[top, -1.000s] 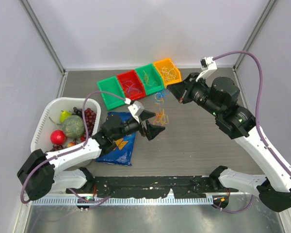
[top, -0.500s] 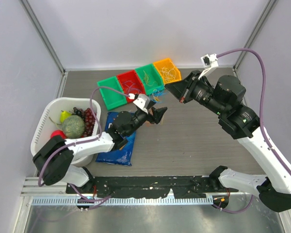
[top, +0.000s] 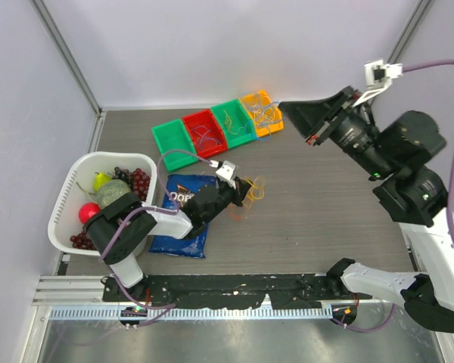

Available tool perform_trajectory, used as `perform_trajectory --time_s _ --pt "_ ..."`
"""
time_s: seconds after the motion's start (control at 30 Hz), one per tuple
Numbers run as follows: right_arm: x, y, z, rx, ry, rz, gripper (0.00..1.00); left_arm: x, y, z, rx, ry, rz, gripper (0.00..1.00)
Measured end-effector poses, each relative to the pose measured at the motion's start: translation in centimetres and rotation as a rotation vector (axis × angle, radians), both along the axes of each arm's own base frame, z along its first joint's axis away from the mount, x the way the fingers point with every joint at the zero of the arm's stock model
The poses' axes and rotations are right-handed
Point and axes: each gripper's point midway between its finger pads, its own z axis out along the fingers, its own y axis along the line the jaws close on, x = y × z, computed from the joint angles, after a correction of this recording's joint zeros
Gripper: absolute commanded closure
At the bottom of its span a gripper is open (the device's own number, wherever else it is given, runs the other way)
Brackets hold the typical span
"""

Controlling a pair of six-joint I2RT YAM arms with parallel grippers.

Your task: Untangle the cables

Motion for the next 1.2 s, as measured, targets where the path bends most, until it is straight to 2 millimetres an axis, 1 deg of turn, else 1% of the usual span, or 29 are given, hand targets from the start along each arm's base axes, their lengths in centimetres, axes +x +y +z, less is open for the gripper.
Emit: perform_trajectory --time_s 0.07,0.1,0.13,0.2,0.23,0.27,0.3,0.33,0.37,0.4,0.43,0.47,0.53,0.57,0.6,0.63,0.73,0.8,0.83,0.9,0.93,0.97,1.03,1.1,1.13,1.17,1.2 --pt "-0.7 -1.0 2.6 0.033 -0.060 -0.023 0.99 -0.7 0.7 -2.9 0.022 0.062 0.004 1.00" --pt "-1.0 -1.5 3.6 0.047 -0.085 -0.033 0.99 -0.9 0.9 -3.8 0.030 0.084 0.006 1.00" --pt "-1.2 -1.8 4.2 0.054 -0.101 -0.041 0.99 -1.2 1.2 -4.6 0.041 0.101 0.010 1.00" --pt "-1.4 -2.3 5.0 0.063 -0.127 -0.059 0.99 -1.3 1.4 -4.9 0.037 0.114 0.011 1.00" --pt "-1.4 -2.5 5.1 0.064 -0.130 -0.065 0.99 -1.3 1.3 -4.7 0.028 0.112 0.010 0.95" --pt "-1.4 -2.6 5.0 0.064 -0.133 -0.074 0.99 -1.3 1.3 -4.6 0.024 0.112 0.010 0.85" --pt "-1.3 -2.8 4.8 0.059 -0.134 -0.084 0.99 -1.3 1.3 -4.4 0.023 0.114 0.008 0.73" --pt "-1.1 -2.9 4.4 0.052 -0.131 -0.093 0.99 -1.4 1.2 -4.3 0.022 0.117 0.003 0.60" --pt "-0.7 -3.0 3.7 0.041 -0.121 -0.109 0.99 -1.6 1.1 -3.9 0.020 0.120 -0.002 0.52" --pt "-0.2 -3.0 2.5 0.025 -0.104 -0.129 0.99 -1.8 1.0 -3.5 0.014 0.132 -0.011 0.46" --pt "0.2 -2.9 1.5 0.006 -0.087 -0.140 0.99 -2.0 1.0 -2.9 0.008 0.132 -0.019 0.43" --pt "0.8 -2.8 0.1 -0.018 -0.070 -0.154 0.99 -2.5 0.9 -1.8 -0.003 0.142 -0.036 0.42" --pt "1.8 -2.5 -3.7 -0.082 -0.017 -0.173 0.99 -3.3 0.9 0.6 -0.028 0.144 -0.068 0.40" --pt "2.1 -2.4 -5.6 -0.117 0.006 -0.175 0.99 -3.9 0.9 2.2 -0.041 0.142 -0.092 0.38" --pt "2.4 -2.2 -7.6 -0.151 0.032 -0.173 0.99 -4.6 1.0 4.3 -0.059 0.138 -0.123 0.36" --pt "2.8 -1.8 -9.7 -0.190 0.058 -0.167 0.99 -5.3 1.1 5.8 -0.075 0.130 -0.148 0.34" --pt "2.5 -1.3 -14.9 -0.286 0.105 -0.121 0.99 -8.3 1.9 10.7 -0.112 0.096 -0.256 0.28" --pt "1.5 -1.3 -17.2 -0.326 0.104 -0.076 0.99 -10.7 2.8 13.2 -0.124 0.076 -0.336 0.23" --pt "0.8 -1.3 -17.9 -0.334 0.091 -0.053 0.99 -11.7 3.3 14.2 -0.125 0.069 -0.368 0.20" --pt "-0.7 -1.3 -18.4 -0.333 0.042 0.000 0.99 -12.9 4.1 15.6 -0.117 0.072 -0.403 0.17" --pt "-1.2 -1.3 -18.4 -0.330 0.023 0.019 0.99 -13.2 4.5 16.4 -0.113 0.075 -0.413 0.16" --pt "-1.6 -1.2 -18.5 -0.326 0.000 0.042 0.99 -13.1 4.9 17.2 -0.109 0.084 -0.409 0.14" --pt "-2.5 -0.8 -18.5 -0.321 -0.040 0.088 0.99 -11.8 6.1 18.7 -0.115 0.115 -0.378 0.13" --pt "-3.2 -0.4 -18.2 -0.313 -0.081 0.131 0.99 -9.5 7.6 20.1 -0.144 0.151 -0.328 0.10" --pt "-3.4 -0.1 -18.2 -0.311 -0.097 0.148 0.99 -8.6 8.1 20.6 -0.162 0.169 -0.316 0.10" --pt "-3.5 0.1 -18.3 -0.310 -0.106 0.165 0.99 -7.3 8.8 21.0 -0.191 0.197 -0.307 0.10" --pt "-3.7 0.3 -18.5 -0.309 -0.113 0.181 0.99 -6.5 9.0 20.9 -0.211 0.225 -0.307 0.11"
